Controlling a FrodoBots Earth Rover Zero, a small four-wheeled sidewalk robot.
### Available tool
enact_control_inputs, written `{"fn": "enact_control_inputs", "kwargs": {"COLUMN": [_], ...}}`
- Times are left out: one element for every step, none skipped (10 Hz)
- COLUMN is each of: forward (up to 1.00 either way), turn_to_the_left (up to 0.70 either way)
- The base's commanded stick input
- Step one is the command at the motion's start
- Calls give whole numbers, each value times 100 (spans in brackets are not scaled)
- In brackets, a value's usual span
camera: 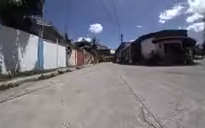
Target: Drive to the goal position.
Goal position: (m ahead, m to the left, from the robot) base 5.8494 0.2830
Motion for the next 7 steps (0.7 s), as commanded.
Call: {"fn": "enact_control_inputs", "kwargs": {"forward": [85,85,85,85,85,85,85], "turn_to_the_left": [-33,-29,0,2,2,3,5]}}
